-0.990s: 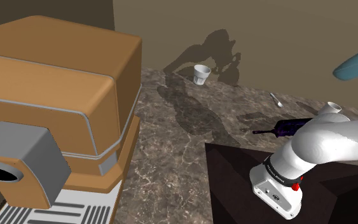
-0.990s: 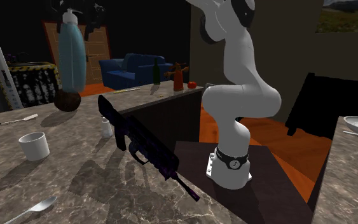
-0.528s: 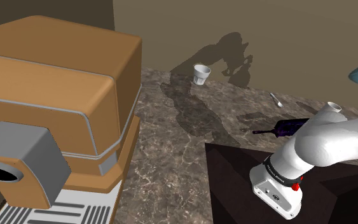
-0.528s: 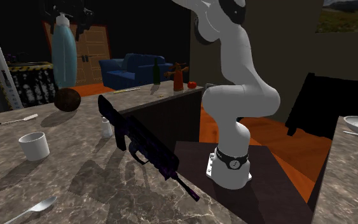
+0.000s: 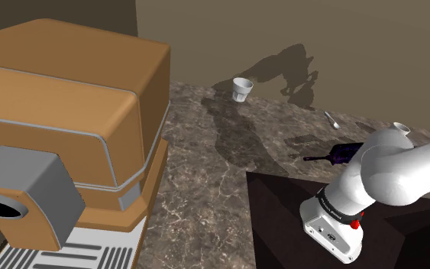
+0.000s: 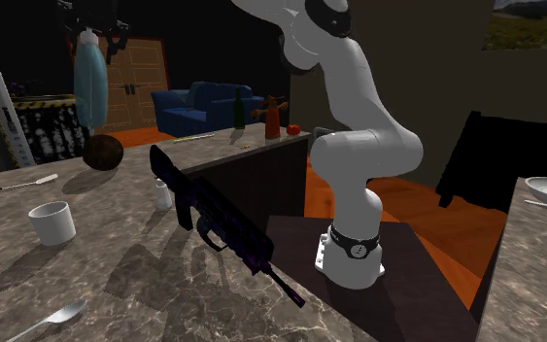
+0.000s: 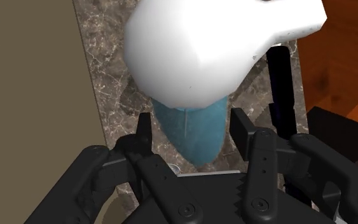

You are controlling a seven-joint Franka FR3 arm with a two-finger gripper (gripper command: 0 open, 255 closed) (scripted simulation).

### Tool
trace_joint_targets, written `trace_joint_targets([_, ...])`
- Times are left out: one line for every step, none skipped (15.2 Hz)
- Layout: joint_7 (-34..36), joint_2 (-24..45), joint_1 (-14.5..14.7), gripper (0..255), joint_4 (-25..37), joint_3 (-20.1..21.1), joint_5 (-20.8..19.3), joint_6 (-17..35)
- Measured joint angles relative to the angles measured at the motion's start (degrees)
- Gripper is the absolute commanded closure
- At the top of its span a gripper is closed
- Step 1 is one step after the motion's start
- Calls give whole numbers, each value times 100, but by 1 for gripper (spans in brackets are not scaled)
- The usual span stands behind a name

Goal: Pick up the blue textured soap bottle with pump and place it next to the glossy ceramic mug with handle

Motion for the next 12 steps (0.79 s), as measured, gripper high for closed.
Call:
trace_joint_targets([-143,-30,274,255,305,-259,-41,-47])
trace_joint_targets([-299,-68,613,255,684,-541,-92,-127])
trace_joint_targets([-437,-128,912,255,1015,-780,-155,-188])
trace_joint_targets([-571,-197,1193,255,1341,-993,-222,-255])
trace_joint_targets([-710,-280,1521,255,1717,-1220,-304,-333])
trace_joint_targets([-853,-364,1797,255,2062,-1404,-383,-408])
trace_joint_targets([-913,-413,1938,255,2220,-1497,-429,-436])
trace_joint_targets([-912,-441,1886,255,2147,-1493,-438,-380])
trace_joint_targets([-892,-464,1826,255,2051,-1483,-444,-315])
trace_joint_targets([-863,-487,1757,255,1936,-1469,-450,-241])
trace_joint_targets([-822,-497,1666,255,1795,-1437,-447,-168])
trace_joint_targets([-783,-514,1584,255,1661,-1414,-449,-89])
